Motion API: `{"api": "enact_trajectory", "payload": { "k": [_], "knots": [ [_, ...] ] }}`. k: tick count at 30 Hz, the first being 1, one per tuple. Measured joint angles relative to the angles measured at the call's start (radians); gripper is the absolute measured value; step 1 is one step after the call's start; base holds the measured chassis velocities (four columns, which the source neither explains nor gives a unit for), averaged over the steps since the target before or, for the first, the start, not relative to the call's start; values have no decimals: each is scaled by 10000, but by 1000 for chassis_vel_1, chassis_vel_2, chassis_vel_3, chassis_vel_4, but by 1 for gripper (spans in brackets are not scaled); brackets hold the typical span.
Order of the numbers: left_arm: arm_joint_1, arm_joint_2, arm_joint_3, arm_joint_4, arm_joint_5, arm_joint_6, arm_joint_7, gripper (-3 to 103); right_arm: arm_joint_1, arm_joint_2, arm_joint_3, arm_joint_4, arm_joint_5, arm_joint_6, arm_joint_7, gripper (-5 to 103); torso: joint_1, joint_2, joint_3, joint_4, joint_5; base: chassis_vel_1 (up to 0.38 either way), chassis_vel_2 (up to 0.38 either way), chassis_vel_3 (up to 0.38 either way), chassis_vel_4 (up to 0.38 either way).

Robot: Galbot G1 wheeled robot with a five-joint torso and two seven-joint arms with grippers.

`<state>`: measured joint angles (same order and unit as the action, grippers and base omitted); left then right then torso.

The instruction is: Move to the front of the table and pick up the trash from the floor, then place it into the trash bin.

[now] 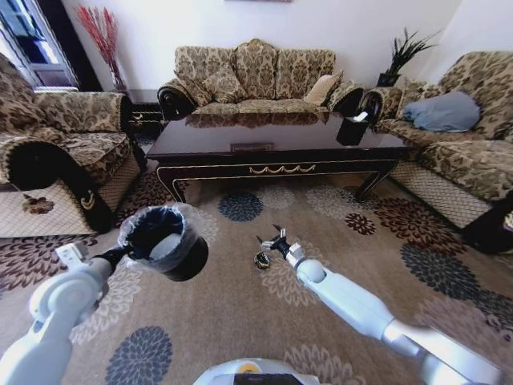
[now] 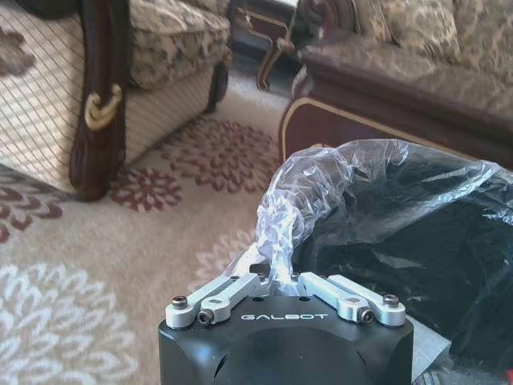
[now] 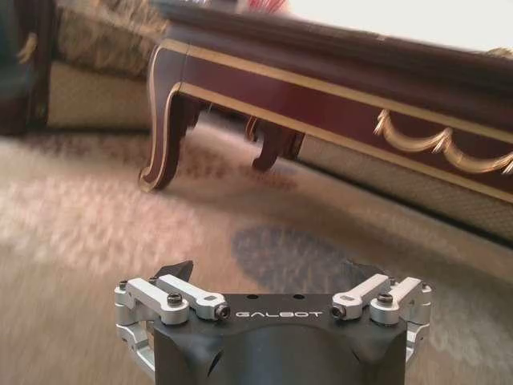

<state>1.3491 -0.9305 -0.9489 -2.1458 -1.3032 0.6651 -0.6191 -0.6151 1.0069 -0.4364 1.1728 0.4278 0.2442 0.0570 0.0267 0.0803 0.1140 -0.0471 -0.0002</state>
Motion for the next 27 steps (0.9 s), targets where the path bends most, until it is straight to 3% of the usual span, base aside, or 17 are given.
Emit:
{"api": "enact_trajectory", "payload": {
  "k": [4,7,9,12,16,27],
  "knots": [
    [-58,208,-247,175,-149,-1,-20,3,-175,395,-149,-739,-308,154,60,100,0,0,0,-2,2,0,0,0,0],
    [8,275,-385,284,-157,0,6,3,-329,1352,-56,-1953,-1240,379,116,100,0,0,0,4,0,0,0,0,0],
    [17,271,-386,286,-145,0,16,3,-336,1540,-55,-2152,-1452,379,180,100,0,0,0,4,0,0,0,0,0],
    [58,222,-345,263,-58,0,44,3,-334,2173,-166,-2951,-2531,360,569,100,0,0,0,4,-1,0,0,0,0],
    [80,224,-317,249,-23,0,59,3,-310,2542,-471,-3540,-3150,261,1143,100,0,0,-1,1,-1,0,0,0,0],
    [105,280,-396,281,-25,0,132,3,-160,3126,-602,-4631,-3386,-379,2212,100,0,0,-1,1,0,0,0,0,0]
  ]
}}
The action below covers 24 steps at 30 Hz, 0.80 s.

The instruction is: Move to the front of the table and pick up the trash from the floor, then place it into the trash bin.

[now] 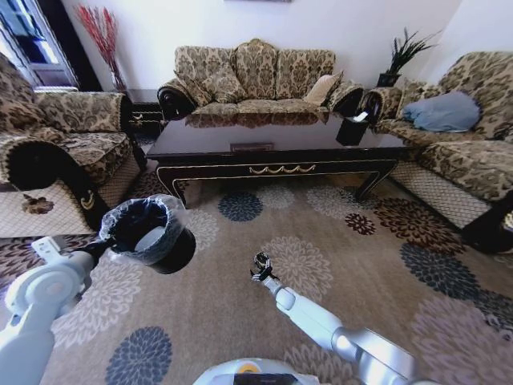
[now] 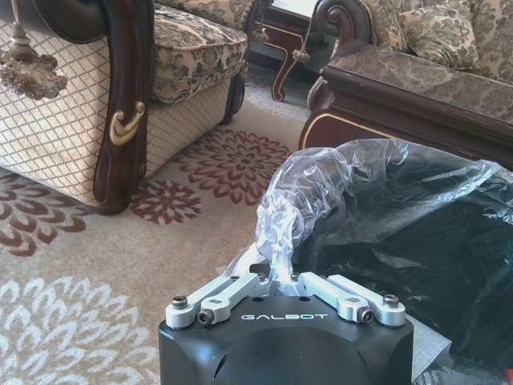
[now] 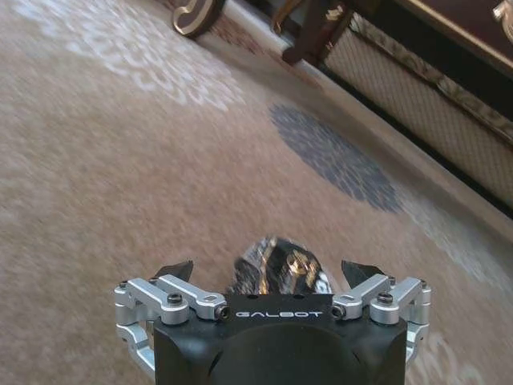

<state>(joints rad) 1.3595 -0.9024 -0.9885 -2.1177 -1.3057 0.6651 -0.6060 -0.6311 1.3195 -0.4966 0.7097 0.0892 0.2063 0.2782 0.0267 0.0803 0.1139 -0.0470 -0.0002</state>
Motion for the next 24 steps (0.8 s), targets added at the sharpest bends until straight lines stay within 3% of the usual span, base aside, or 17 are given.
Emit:
{"api": "enact_trajectory", "payload": {
  "k": [24],
  "knots": [
    [111,-73,63,-167,-1,3,-5,3,31,414,180,-617,749,-253,160,100,0,0,0,1,1,0,0,0,0]
  ]
}}
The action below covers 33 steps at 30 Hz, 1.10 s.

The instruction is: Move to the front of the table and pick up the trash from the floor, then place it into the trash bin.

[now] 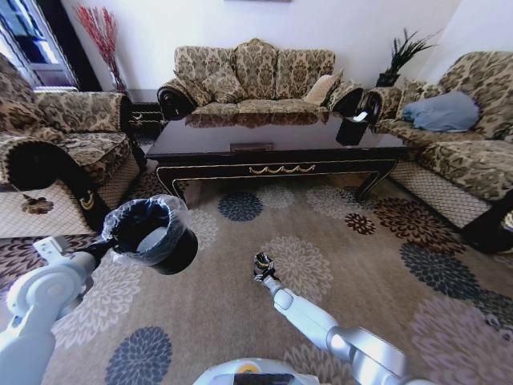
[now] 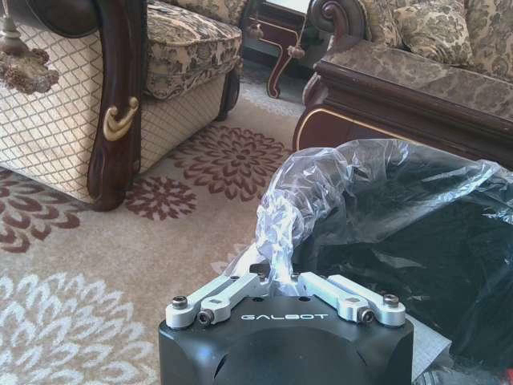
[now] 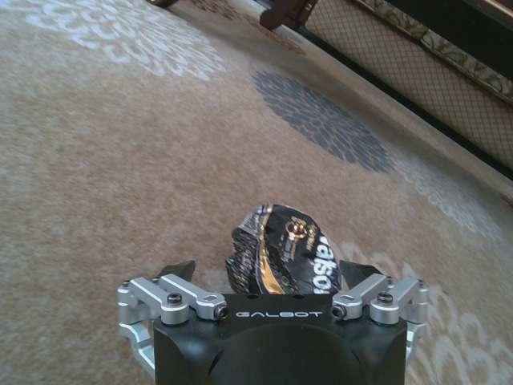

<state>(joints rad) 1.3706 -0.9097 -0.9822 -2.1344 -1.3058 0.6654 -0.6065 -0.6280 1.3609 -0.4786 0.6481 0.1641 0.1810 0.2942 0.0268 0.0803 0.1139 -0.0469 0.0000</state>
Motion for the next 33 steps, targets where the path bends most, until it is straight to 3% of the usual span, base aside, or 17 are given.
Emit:
{"api": "enact_trajectory", "payload": {
  "k": [4,5,6,7,10,11,14,15,17,18,20,21,22,23,33],
  "knots": [
    [4,17,5,-12,-1,0,-18,3,15,62,131,-210,37,-105,53,93,0,0,0,0,0,0,0,0,0],
    [6,24,4,-18,-2,0,-19,3,16,78,167,-260,54,-118,59,82,0,0,0,0,0,0,0,0,0],
    [7,26,1,-30,-3,0,-21,3,18,91,205,-308,83,-127,62,82,0,0,0,0,0,0,0,0,0],
    [11,27,1,-44,-5,1,-22,3,20,110,250,-369,168,-142,63,71,0,0,0,-1,0,0,0,0,0],
    [12,26,3,-48,-4,3,-23,3,33,127,298,-429,294,-151,48,71,0,0,0,-1,0,0,0,0,0],
    [8,25,10,-49,-3,5,-24,3,40,141,329,-455,333,-151,26,60,0,0,0,-1,0,0,0,0,0],
    [-15,9,57,-48,5,8,-27,3,65,196,401,-541,405,-103,-96,60,0,0,0,-1,0,0,0,0,0],
    [-23,2,77,-47,13,9,-28,3,74,210,416,-557,409,-78,-128,49,0,0,0,0,0,0,0,0,0],
    [-29,-7,106,-47,35,11,-29,3,86,224,424,-569,409,-59,-151,49,0,0,0,-1,0,0,0,0,0],
    [-34,-18,131,-44,56,14,-29,3,98,229,429,-575,409,-39,-170,38,0,-1,0,-1,1,0,0,0,0],
    [-36,-21,141,-41,66,15,-29,3,102,231,432,-575,407,-22,-179,38,0,0,0,-1,0,0,0,0,0],
    [-39,-22,159,-36,87,20,-29,3,104,230,439,-561,400,78,-234,27,0,-1,0,-1,0,0,0,0,0],
    [-39,-16,163,-34,93,24,-30,3,104,227,440,-522,395,134,-265,27,0,0,0,-1,0,0,0,0,0],
    [-41,-2,163,-34,92,28,-29,3,104,217,436,-445,394,170,-287,19,0,0,0,-2,-1,0,0,0,0],
    [-32,15,163,-33,93,38,-29,3,98,221,443,-413,255,181,-292,14,0,0,0,0,0,0,0,0,0]
  ]
}}
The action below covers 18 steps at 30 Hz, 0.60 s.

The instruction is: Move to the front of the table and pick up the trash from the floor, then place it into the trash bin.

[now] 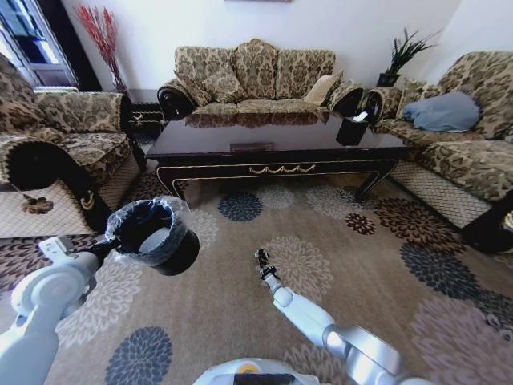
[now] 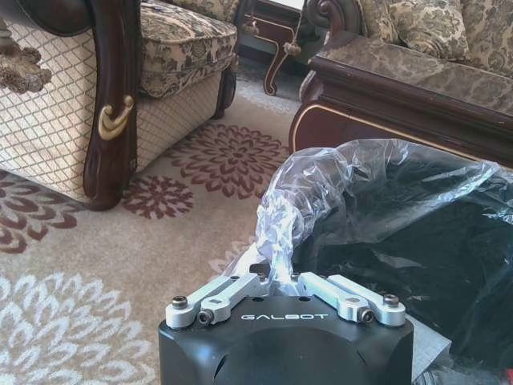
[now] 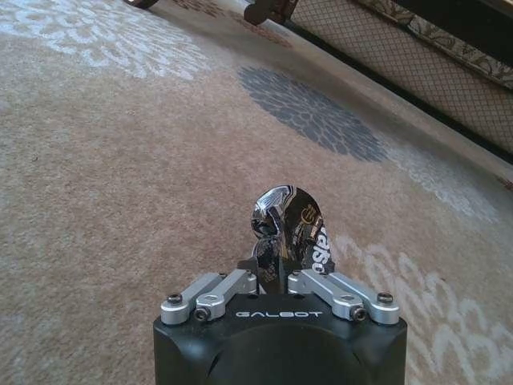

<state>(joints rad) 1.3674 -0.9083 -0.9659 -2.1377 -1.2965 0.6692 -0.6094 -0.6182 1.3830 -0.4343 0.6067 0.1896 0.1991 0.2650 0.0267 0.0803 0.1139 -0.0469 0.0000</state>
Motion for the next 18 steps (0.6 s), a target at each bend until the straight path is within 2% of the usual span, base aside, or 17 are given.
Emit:
{"api": "enact_trajectory", "payload": {
  "k": [2,3,4,5,10,18],
  "knots": [
    [5,-10,2,-2,6,1,0,3,2,-3,25,-20,-48,15,-14,14,0,0,0,0,1,0,0,0,0],
    [8,-12,2,-4,10,1,0,3,4,-16,45,-23,-60,20,-19,8,0,0,0,1,0,0,0,0,0],
    [10,-12,3,-6,10,2,0,3,4,-37,51,-13,-66,22,-22,8,0,0,1,0,0,0,0,0,0],
    [14,-11,3,-8,10,2,-1,3,4,-58,51,11,-69,27,-25,4,0,0,1,1,1,0,0,0,0],
    [24,-34,18,-9,32,2,0,3,-51,-282,67,339,-17,72,-31,4,0,0,1,-2,1,0,0,0,0],
    [125,-322,416,-12,299,7,20,3,-269,-964,395,1935,359,508,-401,4,0,0,1,-1,1,0,0,0,0]
  ]
}}
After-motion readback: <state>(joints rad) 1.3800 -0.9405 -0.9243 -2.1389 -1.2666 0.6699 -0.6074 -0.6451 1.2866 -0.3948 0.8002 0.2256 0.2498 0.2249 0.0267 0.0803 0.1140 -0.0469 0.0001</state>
